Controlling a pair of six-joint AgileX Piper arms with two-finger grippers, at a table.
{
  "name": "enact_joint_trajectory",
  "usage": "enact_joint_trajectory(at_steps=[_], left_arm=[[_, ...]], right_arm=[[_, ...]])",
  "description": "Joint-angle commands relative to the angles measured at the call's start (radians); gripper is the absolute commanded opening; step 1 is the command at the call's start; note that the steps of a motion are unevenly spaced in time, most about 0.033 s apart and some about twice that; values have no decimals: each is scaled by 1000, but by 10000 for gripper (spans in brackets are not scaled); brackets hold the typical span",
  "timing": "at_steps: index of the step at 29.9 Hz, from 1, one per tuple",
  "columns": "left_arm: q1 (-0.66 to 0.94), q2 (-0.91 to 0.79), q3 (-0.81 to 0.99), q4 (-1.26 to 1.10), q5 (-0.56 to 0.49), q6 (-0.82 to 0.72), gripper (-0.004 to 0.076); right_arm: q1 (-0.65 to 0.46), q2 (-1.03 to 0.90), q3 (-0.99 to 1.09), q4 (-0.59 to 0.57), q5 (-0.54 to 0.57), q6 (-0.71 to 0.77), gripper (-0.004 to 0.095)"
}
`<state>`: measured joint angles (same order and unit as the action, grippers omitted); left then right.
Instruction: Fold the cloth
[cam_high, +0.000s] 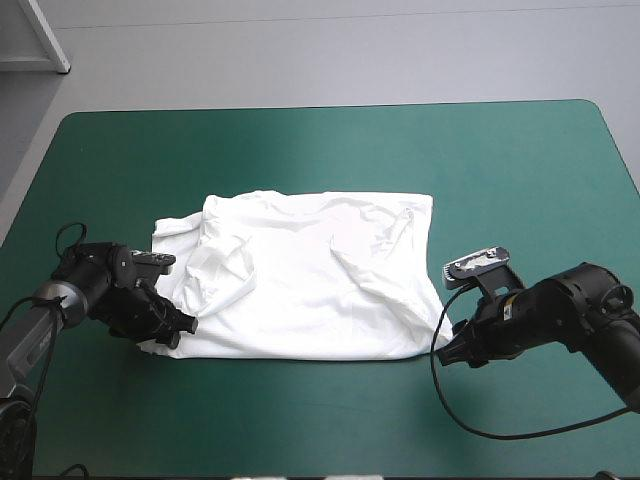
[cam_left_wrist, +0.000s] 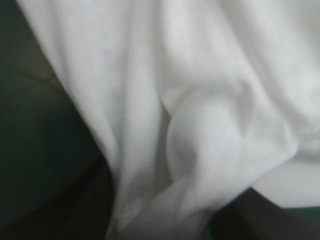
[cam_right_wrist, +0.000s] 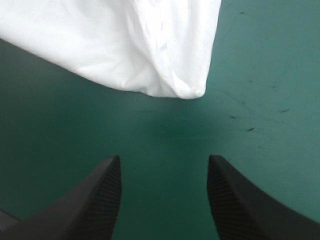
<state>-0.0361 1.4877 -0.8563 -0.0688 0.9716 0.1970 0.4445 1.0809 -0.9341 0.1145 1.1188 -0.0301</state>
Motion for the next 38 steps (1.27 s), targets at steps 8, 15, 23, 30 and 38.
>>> enact_joint_trajectory(at_steps=[8, 15, 23, 30, 38], left_arm=[[-7, -3, -9, -18, -20, 26, 19], [-7, -3, -9, -24, -22, 26, 19], [-7, -3, -9, -24, -29, 26, 19], [-7, -3, -9, -24, -44, 23, 19], [-7, -7, -9, -22, -53, 23, 19]], right_arm=[[0, 91, -20, 13, -130, -8, 494], [0, 228, -20, 50, -204, -60, 494], [0, 369, -20, 146, -238, -117, 494], [0, 461, -20, 150, -251, -120, 486], [0, 464, -20, 148, -283, -131, 26]])
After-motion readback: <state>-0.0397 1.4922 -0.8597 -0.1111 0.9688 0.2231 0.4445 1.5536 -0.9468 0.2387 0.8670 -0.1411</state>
